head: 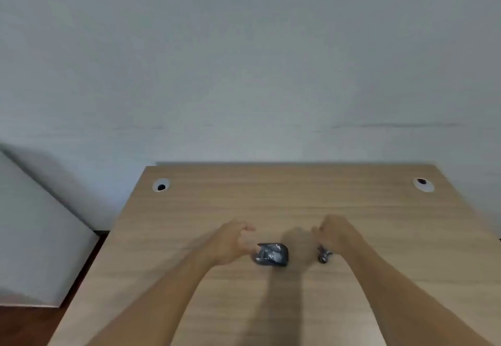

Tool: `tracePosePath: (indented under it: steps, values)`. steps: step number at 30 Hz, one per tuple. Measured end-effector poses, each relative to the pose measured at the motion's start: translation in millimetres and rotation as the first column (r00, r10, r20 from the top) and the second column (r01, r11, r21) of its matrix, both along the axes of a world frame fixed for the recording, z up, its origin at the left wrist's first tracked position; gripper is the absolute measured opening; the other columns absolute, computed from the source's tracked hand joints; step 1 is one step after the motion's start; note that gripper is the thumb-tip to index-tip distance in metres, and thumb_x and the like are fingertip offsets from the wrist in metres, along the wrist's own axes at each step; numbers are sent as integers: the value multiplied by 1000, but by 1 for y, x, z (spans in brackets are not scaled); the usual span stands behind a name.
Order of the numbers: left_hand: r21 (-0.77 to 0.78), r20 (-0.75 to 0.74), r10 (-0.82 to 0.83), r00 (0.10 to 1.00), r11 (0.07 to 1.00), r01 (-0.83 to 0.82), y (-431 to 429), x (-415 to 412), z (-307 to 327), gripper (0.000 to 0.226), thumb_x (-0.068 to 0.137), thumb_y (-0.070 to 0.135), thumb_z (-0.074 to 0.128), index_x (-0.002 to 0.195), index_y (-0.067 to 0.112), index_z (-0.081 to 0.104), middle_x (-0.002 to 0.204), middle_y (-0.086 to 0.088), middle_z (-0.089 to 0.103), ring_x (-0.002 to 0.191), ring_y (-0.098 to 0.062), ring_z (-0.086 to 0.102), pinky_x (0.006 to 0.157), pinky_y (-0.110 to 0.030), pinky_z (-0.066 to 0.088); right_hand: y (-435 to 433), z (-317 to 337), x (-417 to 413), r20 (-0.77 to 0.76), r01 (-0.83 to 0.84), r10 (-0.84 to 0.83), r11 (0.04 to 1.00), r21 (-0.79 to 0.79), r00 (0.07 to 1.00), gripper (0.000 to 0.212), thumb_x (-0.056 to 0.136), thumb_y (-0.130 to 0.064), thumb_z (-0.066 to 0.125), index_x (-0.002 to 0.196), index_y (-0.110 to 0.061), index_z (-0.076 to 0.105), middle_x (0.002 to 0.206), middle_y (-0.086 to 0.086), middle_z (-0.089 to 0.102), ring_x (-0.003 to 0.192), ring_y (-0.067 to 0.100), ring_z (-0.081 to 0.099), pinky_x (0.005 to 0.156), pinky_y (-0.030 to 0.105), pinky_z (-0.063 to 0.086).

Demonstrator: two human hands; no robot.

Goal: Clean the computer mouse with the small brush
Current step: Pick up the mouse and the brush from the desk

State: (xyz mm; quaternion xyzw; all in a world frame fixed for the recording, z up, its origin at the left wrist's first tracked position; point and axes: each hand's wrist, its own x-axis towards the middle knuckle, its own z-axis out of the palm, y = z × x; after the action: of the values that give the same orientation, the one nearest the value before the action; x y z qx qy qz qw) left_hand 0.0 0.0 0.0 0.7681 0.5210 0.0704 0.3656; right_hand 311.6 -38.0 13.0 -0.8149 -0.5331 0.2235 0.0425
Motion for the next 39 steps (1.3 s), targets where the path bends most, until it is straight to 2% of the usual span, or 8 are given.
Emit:
tracePosePath:
  steps: [5, 8, 13, 16, 22, 28, 33, 39]
  values:
    - [18, -48, -39, 998, 999, 40, -20, 24, -36, 87, 78, 54, 93, 153, 23, 60, 150, 3, 59, 144, -15, 49, 108, -17, 30, -34, 0, -2, 15, 70, -69, 994, -89, 997, 43, 102, -48, 54, 68, -23, 44, 82, 3, 62, 77, 26, 57, 73, 37, 51]
    - [8, -1, -35, 999, 999, 35, -22, 31, -54, 100, 69, 53, 98, 154, 20, 59, 152, 3, 53, 147, -17, 44, 112, -14, 25, -40, -2, -3, 68, 86, -76, 985, -152, 995, 38, 106, -57, 52, 101, -20, 62, 116, 8, 70, 106, 29, 66, 89, 36, 55]
    - [79, 32, -29, 999, 997, 26, -16, 34, -68, 75, 71, 38, 95, 140, 23, 70, 145, 4, 57, 143, -17, 47, 108, 4, 16, -38, -24, 1, 32, 172, -169, 970, -172, 985, 48, 96, -66, 60, 111, -21, 69, 116, 5, 73, 108, 28, 70, 89, 37, 57]
    - [66, 60, -21, 998, 998, 17, -11, 27, -69, 68, 72, 34, 96, 135, 24, 73, 144, 5, 56, 138, -14, 48, 113, -9, 30, -33, -38, 6, -4, 134, -137, 975, -180, 991, 44, 90, -70, 57, 102, -28, 63, 106, 3, 72, 101, 27, 69, 79, 36, 52]
    - [131, 94, 88, 992, 986, -100, -4, 1, -77, 69, 73, 29, 100, 137, 22, 73, 137, 10, 53, 129, -6, 43, 104, 9, 16, -30, -17, -18, 10, 55, -54, 987, -152, 998, 46, 108, -45, 58, 146, -17, 61, 143, 10, 68, 131, 32, 63, 100, 35, 50]
    - [177, 186, 178, 966, 961, -211, -13, -33, -97, 66, 81, 46, 92, 137, 20, 70, 158, 16, 47, 160, -18, 37, 135, -36, 26, -11, -52, -32, -165, 46, -59, 996, -81, 984, 45, 96, -63, 66, 99, -18, 61, 109, 12, 77, 103, 35, 71, 78, 37, 52]
    - [222, 234, 254, 938, 926, -306, -32, -55, -112, 85, 77, 87, 72, 142, 33, 67, 171, 26, 44, 169, -2, 20, 139, -40, 8, -5, -33, -69, -397, -20, 31, 999, 32, 917, 33, 98, -48, 73, 89, -20, 58, 78, -2, 79, 57, 20, 76, 63, 33, 59]
    - [416, 104, 265, 959, 864, -284, -49, -59, -111, 74, 89, 76, 71, 152, 39, 60, 169, 31, 45, 167, 2, 25, 139, -39, 18, 0, -22, -99, -495, -14, 122, 976, 217, 860, 28, 104, -43, 67, 83, -25, 69, 73, -5, 74, 57, 19, 70, 61, 34, 55]
